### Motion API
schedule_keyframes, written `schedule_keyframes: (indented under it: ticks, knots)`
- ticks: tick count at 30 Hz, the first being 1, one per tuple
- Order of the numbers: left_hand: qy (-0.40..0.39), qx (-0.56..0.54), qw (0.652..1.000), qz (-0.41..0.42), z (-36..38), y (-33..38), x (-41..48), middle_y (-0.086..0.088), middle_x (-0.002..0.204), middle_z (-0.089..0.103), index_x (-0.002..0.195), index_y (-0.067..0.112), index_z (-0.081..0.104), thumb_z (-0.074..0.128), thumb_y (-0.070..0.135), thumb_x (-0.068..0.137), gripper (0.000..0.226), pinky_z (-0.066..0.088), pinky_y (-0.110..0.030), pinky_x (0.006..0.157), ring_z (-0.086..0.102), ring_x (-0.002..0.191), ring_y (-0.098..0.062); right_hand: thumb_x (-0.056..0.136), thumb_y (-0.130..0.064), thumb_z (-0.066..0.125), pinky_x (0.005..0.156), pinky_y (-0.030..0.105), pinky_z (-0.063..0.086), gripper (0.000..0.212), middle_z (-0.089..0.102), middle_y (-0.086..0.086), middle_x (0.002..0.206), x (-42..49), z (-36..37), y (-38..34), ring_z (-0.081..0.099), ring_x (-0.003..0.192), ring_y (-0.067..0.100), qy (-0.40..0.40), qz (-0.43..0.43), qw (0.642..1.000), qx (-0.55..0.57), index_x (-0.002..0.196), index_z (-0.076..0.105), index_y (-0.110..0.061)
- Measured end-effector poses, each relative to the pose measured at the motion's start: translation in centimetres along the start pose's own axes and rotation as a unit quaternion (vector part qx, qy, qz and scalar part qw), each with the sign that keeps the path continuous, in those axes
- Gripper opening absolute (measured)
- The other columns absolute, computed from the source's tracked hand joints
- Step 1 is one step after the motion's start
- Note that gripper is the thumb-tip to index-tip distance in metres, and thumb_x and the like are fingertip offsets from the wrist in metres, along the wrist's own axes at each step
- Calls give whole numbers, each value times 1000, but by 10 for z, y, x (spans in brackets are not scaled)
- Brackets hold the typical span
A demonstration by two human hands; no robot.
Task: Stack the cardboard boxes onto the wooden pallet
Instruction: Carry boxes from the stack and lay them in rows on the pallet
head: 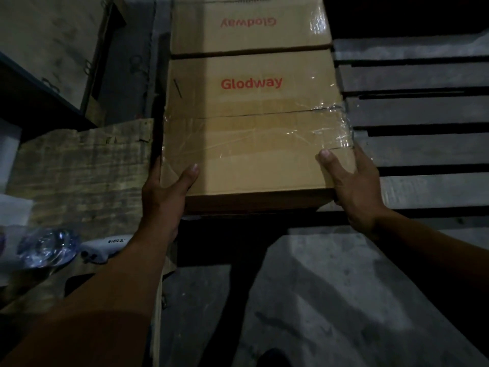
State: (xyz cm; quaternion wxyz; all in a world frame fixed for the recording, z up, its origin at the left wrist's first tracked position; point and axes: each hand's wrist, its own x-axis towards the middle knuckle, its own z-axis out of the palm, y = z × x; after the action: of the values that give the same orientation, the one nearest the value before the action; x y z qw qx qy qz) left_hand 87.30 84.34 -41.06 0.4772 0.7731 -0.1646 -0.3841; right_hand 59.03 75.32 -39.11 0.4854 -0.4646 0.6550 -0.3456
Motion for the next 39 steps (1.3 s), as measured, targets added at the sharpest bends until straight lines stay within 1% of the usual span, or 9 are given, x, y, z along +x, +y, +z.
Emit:
schedule_keyframes:
  ticks: [3,5,8,13,17,24,32,36,39]
  knots:
    - [34,87,995,40,2,8,-4,9,127,65,134,35,56,82,63,67,77,51,-44,102,62,118,-20,90,-41,71,93,30,53,37,69,-14,112,4,-2,-4,63,103,1,-13,1,1000,-17,124,62,-29]
    - [79,178,980,38,5,22,-11,-6,142,55,147,21,43,82,59,70,94,44,-38,106,53,127,-30,88,-40,73,91,30,51,43,69,-5,117,9,-5,-7,63,107,12,-19,8,999,-49,127,62,-25]
    - [109,267,951,114,12,47,-24,-19,143,47,147,14,37,84,40,73,91,43,-46,105,48,129,-39,88,-45,72,102,35,45,62,61,6,136,14,-15,-16,56,126,27,-17,5,991,-136,141,51,-20]
    - [24,319,919,229,69,70,-64,-15,135,54,140,20,46,64,58,75,78,48,-52,99,54,121,-37,97,-47,58,111,33,32,68,40,7,157,1,-79,-23,38,141,27,44,-17,976,-213,154,34,-21]
    - [-89,349,885,296,165,94,-141,-20,140,53,141,7,49,71,40,89,65,40,-49,105,48,128,-38,99,-46,54,113,36,32,62,38,7,156,-14,-205,-9,37,141,28,137,9,967,-215,153,36,-21]
    - [-238,349,825,375,364,143,-306,-20,137,57,140,5,52,70,41,89,65,44,-51,102,54,124,-39,99,-44,54,114,35,31,57,45,8,153,-56,-473,3,41,139,27,316,55,918,-231,148,44,-16]
    - [-401,278,718,496,601,210,-566,-22,133,60,135,1,56,73,43,87,66,44,-47,100,56,122,-38,95,-42,61,109,38,36,51,53,10,144,-157,-784,4,48,131,30,570,121,794,-174,140,54,-19]
    - [-450,240,681,526,678,231,-673,-17,136,58,138,5,54,69,43,91,62,43,-42,100,54,125,-34,96,-42,60,115,46,29,55,47,12,148,-196,-897,3,41,137,31,618,133,761,-144,143,49,-15]
    - [-478,227,681,505,728,236,-723,-14,139,56,141,7,51,67,49,90,68,42,-42,102,51,129,-31,93,-51,60,115,52,28,63,40,9,152,-212,-955,14,37,138,33,636,157,749,-99,146,42,-21]
